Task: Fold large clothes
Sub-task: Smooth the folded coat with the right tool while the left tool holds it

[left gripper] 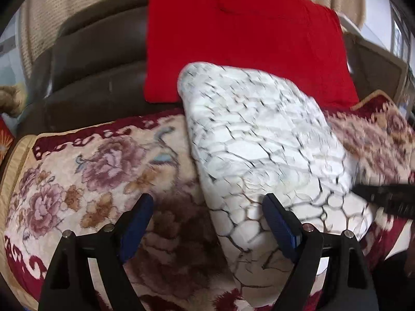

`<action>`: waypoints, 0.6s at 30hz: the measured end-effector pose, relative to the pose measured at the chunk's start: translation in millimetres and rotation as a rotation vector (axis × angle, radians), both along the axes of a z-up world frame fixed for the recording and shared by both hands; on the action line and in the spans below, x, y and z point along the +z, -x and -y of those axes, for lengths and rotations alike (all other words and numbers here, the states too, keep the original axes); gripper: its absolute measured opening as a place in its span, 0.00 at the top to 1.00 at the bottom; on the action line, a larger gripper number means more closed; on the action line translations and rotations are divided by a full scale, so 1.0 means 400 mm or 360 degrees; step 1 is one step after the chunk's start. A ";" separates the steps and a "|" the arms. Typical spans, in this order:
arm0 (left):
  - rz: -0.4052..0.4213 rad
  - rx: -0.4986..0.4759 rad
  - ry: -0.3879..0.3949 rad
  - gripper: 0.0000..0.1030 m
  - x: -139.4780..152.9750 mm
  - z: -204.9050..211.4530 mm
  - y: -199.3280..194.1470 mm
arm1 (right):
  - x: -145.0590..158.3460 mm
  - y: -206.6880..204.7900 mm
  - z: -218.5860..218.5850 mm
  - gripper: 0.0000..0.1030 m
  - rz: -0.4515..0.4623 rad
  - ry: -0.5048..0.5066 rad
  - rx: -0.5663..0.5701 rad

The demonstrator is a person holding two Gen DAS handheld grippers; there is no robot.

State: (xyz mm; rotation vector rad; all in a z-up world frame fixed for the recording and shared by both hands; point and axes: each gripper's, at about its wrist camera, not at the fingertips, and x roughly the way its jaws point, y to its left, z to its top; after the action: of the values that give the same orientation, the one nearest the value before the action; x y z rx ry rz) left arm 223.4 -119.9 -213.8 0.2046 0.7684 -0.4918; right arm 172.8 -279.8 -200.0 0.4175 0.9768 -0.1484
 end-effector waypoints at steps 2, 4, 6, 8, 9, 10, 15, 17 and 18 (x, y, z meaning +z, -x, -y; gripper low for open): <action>0.0049 0.0049 0.0088 0.15 0.020 -0.026 -0.006 | -0.013 0.012 0.005 0.78 0.0008 -0.0024 -0.0021; 0.0048 0.0105 0.0105 0.12 0.018 -0.037 -0.024 | -0.024 0.014 0.010 0.78 0.0030 -0.0048 -0.0038; -0.0031 0.0118 0.0071 0.12 -0.009 -0.027 -0.050 | -0.028 0.019 0.005 0.78 0.0044 -0.0029 -0.0042; -0.0149 0.0060 -0.0001 0.12 -0.059 0.005 -0.072 | -0.028 0.016 -0.009 0.78 0.0058 0.0005 -0.0039; -0.0130 0.0067 -0.0004 0.11 -0.062 0.010 -0.071 | -0.026 0.019 -0.006 0.78 0.0062 0.0007 -0.0037; -0.0097 0.0069 -0.0012 0.11 -0.059 0.015 -0.068 | -0.030 0.020 -0.004 0.78 0.0065 -0.0006 -0.0038; 0.0020 0.0048 -0.0105 0.11 -0.054 0.036 -0.051 | -0.031 0.031 0.002 0.78 0.0085 -0.0052 -0.0049; 0.0022 0.0052 -0.0103 0.11 -0.053 0.035 -0.053 | -0.019 0.037 0.001 0.76 0.0087 -0.0062 -0.0043; 0.0019 0.0057 -0.0099 0.11 -0.053 0.036 -0.052 | -0.012 0.042 0.002 0.75 0.0095 -0.0091 -0.0049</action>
State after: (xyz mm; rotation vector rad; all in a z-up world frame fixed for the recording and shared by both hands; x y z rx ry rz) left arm 244.2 -134.2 -235.0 0.2512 0.7750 -0.4330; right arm 156.2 -280.7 -204.8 0.4868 0.9178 -0.1351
